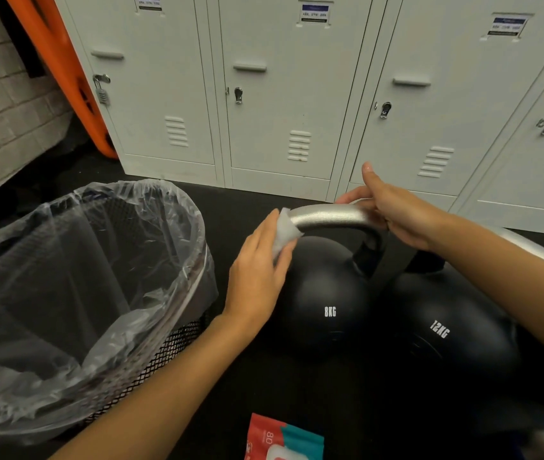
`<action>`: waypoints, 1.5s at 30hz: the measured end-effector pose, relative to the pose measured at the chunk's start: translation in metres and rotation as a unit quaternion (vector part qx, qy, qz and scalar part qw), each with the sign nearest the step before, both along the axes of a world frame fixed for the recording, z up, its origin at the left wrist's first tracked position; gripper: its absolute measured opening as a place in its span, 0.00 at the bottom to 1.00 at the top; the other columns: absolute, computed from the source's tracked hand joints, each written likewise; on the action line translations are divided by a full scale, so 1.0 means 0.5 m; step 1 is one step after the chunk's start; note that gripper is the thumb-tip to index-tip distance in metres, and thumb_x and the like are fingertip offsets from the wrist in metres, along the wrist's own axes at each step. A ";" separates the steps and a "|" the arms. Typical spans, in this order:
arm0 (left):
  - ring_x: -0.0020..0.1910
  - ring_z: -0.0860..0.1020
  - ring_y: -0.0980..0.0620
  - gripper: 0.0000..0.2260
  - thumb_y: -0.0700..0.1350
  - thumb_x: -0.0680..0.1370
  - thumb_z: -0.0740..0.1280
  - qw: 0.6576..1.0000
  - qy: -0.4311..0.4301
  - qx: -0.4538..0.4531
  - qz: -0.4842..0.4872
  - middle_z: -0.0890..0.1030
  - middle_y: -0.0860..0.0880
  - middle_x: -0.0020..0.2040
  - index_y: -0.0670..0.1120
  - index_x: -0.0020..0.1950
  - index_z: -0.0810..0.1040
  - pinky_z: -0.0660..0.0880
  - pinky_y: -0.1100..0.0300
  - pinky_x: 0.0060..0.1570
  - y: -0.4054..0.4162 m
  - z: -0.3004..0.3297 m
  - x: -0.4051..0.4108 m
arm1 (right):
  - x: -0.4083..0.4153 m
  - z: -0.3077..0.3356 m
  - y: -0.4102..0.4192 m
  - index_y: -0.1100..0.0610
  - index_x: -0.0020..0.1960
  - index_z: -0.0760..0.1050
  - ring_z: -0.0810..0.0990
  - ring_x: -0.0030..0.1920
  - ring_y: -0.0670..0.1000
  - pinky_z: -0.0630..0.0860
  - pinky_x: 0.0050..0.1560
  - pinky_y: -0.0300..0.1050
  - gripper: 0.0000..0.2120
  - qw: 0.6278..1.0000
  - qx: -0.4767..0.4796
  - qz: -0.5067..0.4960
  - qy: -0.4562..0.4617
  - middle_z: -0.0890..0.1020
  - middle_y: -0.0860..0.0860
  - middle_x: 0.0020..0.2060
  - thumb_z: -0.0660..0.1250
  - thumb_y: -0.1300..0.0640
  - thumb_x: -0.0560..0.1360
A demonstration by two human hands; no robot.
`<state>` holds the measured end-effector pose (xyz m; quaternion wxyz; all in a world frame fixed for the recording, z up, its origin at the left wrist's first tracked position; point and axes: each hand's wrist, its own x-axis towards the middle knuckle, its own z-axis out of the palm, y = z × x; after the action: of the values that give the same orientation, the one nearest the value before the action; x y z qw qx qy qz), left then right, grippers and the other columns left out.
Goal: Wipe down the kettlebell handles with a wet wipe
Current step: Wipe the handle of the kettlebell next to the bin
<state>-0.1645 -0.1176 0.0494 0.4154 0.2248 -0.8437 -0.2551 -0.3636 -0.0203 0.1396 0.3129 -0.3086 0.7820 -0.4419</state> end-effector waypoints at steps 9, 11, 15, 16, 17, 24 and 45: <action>0.62 0.75 0.54 0.25 0.53 0.80 0.63 0.989 0.002 0.148 -0.003 0.77 0.48 0.64 0.47 0.75 0.65 0.74 0.53 0.63 0.009 -0.026 0.013 | 0.006 0.002 0.006 0.52 0.48 0.82 0.79 0.47 0.50 0.71 0.44 0.42 0.33 1.000 -0.011 -0.001 -0.016 0.84 0.51 0.44 0.43 0.36 0.81; 0.61 0.75 0.53 0.24 0.52 0.80 0.63 0.993 0.013 0.115 -0.012 0.76 0.48 0.64 0.47 0.75 0.65 0.73 0.55 0.62 0.008 -0.005 0.004 | 0.007 0.003 0.007 0.51 0.48 0.82 0.78 0.47 0.49 0.70 0.45 0.42 0.33 1.000 -0.012 0.000 -0.014 0.84 0.50 0.44 0.42 0.36 0.81; 0.60 0.76 0.50 0.25 0.55 0.79 0.60 0.999 -0.021 -0.042 -0.015 0.75 0.47 0.66 0.44 0.74 0.67 0.74 0.56 0.56 -0.003 0.032 -0.025 | 0.008 0.001 0.006 0.50 0.48 0.81 0.76 0.48 0.48 0.68 0.46 0.41 0.32 1.000 0.000 0.004 0.012 0.82 0.51 0.48 0.42 0.37 0.82; 0.59 0.76 0.49 0.25 0.55 0.79 0.59 0.996 -0.033 -0.077 -0.015 0.76 0.46 0.65 0.44 0.73 0.68 0.76 0.55 0.53 -0.006 0.036 -0.030 | 0.010 0.000 0.004 0.50 0.48 0.81 0.76 0.49 0.49 0.68 0.47 0.41 0.31 1.000 0.003 0.004 0.018 0.82 0.51 0.49 0.43 0.37 0.82; 0.57 0.77 0.48 0.25 0.54 0.79 0.59 0.993 -0.040 -0.109 -0.012 0.77 0.45 0.63 0.43 0.72 0.69 0.77 0.54 0.51 -0.009 0.039 -0.034 | 0.009 -0.003 0.002 0.50 0.48 0.82 0.76 0.49 0.49 0.68 0.46 0.41 0.29 1.000 0.008 0.007 0.025 0.82 0.52 0.50 0.44 0.39 0.83; 0.47 0.80 0.45 0.19 0.47 0.74 0.69 0.944 -0.088 -0.319 0.009 0.81 0.44 0.51 0.41 0.63 0.77 0.77 0.51 0.49 0.002 0.071 -0.090 | 0.015 -0.009 -0.001 0.52 0.46 0.81 0.79 0.43 0.46 0.71 0.43 0.37 0.20 0.998 0.010 0.025 0.057 0.83 0.49 0.43 0.54 0.46 0.84; 0.76 0.52 0.52 0.37 0.48 0.77 0.69 0.971 -0.057 0.229 0.048 0.56 0.48 0.76 0.47 0.79 0.50 0.51 0.63 0.71 0.059 -0.018 0.035 | 0.088 -0.006 0.032 0.54 0.73 0.70 0.71 0.66 0.47 0.56 0.64 0.22 0.23 0.843 -0.062 0.235 0.479 0.76 0.51 0.68 0.57 0.46 0.82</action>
<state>-0.1471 -0.0881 0.0406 0.3160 0.3686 -0.7735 -0.4075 -0.3197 -0.0045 0.1366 -0.0263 -0.6751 0.7097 -0.1995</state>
